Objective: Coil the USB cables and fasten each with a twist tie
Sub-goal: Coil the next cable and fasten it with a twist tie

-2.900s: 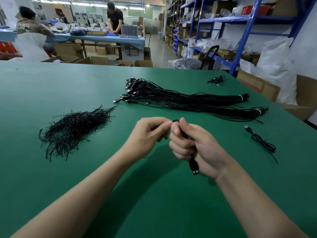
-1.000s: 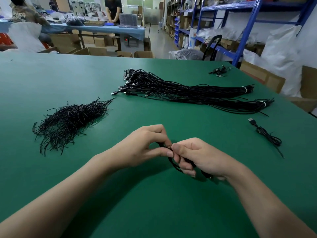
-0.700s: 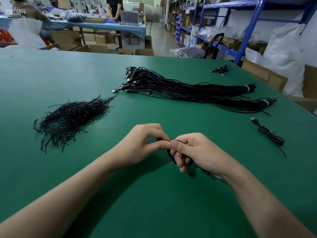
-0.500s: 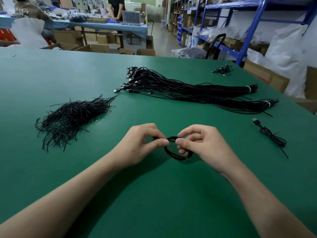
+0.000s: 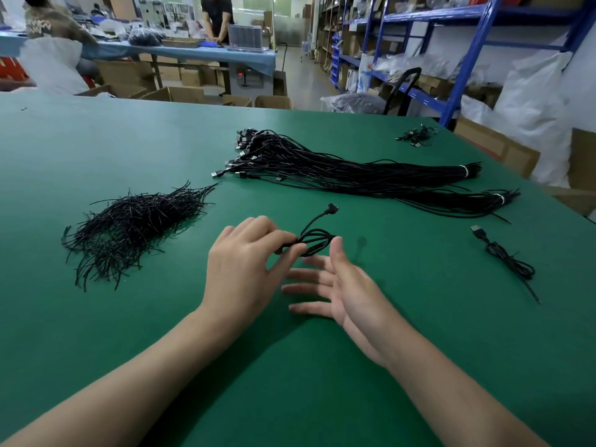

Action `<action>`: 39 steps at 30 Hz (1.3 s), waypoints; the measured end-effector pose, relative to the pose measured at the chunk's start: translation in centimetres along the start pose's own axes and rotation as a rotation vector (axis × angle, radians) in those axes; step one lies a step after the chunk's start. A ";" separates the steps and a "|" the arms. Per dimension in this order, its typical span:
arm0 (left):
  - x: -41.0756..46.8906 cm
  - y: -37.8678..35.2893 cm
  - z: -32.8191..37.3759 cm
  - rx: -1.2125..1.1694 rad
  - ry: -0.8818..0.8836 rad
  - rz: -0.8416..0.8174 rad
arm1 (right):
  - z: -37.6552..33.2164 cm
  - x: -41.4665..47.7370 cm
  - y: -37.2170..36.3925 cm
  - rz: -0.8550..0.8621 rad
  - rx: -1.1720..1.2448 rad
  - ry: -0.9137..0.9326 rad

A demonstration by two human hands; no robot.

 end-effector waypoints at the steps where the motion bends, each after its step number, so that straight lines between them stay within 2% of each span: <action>1: -0.1 0.0 0.8 0.033 -0.071 0.015 | 0.1 0.0 -0.3 -0.022 0.122 -0.021; 3: -0.4 0.0 1.9 0.066 -0.167 0.029 | -0.3 0.1 -0.4 -0.036 0.277 -0.012; 7: -0.9 -0.2 3.7 0.107 -0.273 0.030 | -1.2 -0.1 0.6 0.068 0.377 0.078; 12: -1.1 -0.5 4.8 0.133 -0.309 0.011 | -1.2 -0.1 1.5 0.172 0.326 0.134; 18: -1.2 -0.6 6.0 0.226 -0.369 0.030 | -1.4 -0.1 1.3 0.139 0.328 0.167; 23: -1.4 -0.7 6.8 0.296 -0.432 0.052 | -1.6 -0.2 1.0 0.118 0.264 0.169; 29: -1.8 -1.2 7.5 0.350 -0.479 0.045 | -1.5 -0.3 2.2 0.257 -0.010 0.198; 32: -2.0 -1.5 7.9 0.332 -0.494 0.039 | -1.9 -0.4 2.2 0.275 -0.133 0.234; 36: -2.0 -1.9 7.3 0.196 -0.438 -0.124 | -3.2 -0.7 3.1 0.361 -0.227 0.341; 39: -1.3 -1.3 4.9 -0.116 -0.189 -0.193 | -4.8 -1.2 3.6 0.417 -0.343 0.470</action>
Point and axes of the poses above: each hand's wrist, its own x-axis towards the middle knuckle, its own y-axis out of the back of the hand, z = x × y, the point moved 9 cm from there along x, towards the middle knuckle, and after that the axes turned 3 degrees about x, right-handed, at the moved point
